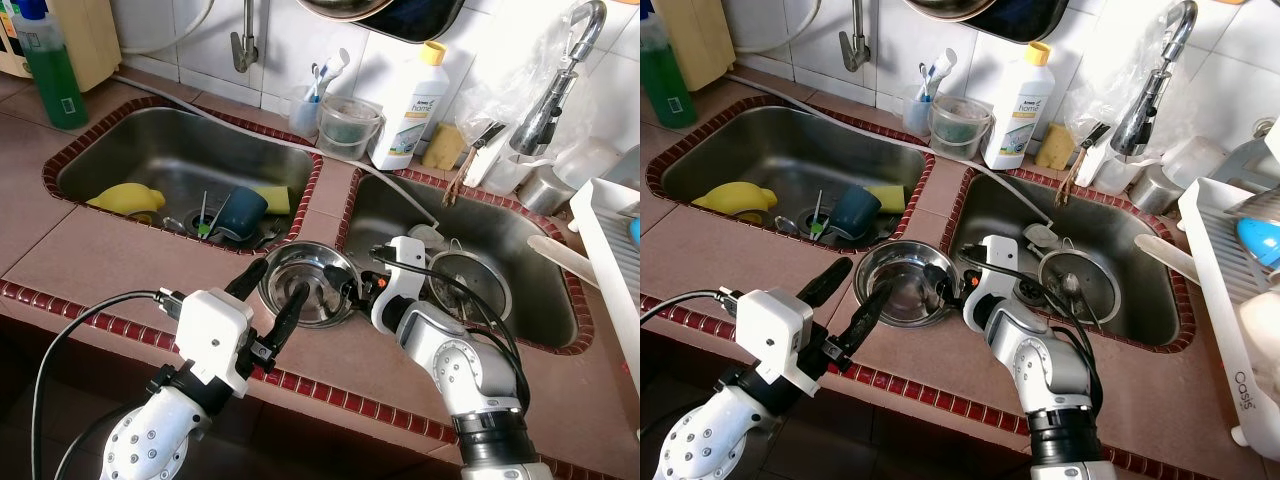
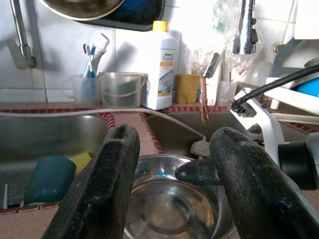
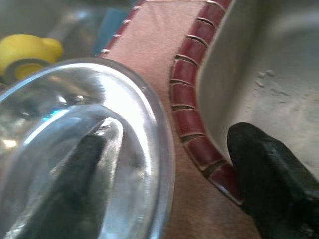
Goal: Kitchen organization
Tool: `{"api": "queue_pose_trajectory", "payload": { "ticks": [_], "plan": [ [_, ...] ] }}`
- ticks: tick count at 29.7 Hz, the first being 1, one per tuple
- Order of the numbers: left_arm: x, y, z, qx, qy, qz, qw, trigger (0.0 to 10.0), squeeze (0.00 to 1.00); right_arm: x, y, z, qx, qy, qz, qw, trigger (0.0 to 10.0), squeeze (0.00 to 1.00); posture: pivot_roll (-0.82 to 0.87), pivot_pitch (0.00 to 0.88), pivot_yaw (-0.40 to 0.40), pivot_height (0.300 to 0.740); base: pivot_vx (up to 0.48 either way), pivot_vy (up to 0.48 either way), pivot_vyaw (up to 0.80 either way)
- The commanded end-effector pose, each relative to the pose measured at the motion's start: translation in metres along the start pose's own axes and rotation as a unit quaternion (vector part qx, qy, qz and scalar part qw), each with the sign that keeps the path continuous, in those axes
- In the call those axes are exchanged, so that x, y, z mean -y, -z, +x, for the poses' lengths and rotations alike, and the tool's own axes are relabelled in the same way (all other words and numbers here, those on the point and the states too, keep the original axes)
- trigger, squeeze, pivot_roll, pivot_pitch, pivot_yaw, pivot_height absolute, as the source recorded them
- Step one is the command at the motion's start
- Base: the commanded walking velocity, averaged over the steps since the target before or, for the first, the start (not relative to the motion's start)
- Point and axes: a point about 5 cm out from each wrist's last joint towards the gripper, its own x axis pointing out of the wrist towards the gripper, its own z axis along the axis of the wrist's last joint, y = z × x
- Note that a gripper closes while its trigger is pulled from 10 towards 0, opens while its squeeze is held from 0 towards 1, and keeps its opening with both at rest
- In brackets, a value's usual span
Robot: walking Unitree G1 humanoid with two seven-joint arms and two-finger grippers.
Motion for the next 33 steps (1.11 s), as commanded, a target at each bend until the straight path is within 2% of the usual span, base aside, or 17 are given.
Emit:
{"api": "queue_pose_trajectory", "payload": {
  "ticks": [1, 20, 33],
  "plan": [
    [0.003, 0.0, 0.001, -0.002, 0.003, -0.007, 1.0, 10.0, 0.0, 0.014, 0.001, -0.003, -0.004, 0.027, 0.002, 1.0, 0.0, 0.0, -0.05, 0.128, -0.185, 0.732, 0.0, 0.0, 0.0],
    [0.004, 0.0, 0.002, -0.001, 0.004, -0.007, 1.0, 10.0, 0.0, 0.003, -0.007, -0.003, 0.018, -0.005, -0.004, 1.0, 0.0, 0.0, -0.05, 0.122, -0.186, 0.732, 0.0, 0.0, 0.0],
    [0.004, 0.0, 0.002, 0.0, 0.006, -0.006, 1.0, 10.0, 0.0, 0.0, -0.007, -0.004, 0.014, -0.016, -0.003, 1.0, 0.0, 0.0, -0.04, 0.114, -0.189, 0.732, 0.0, 0.0, 0.0]
  ]
}}
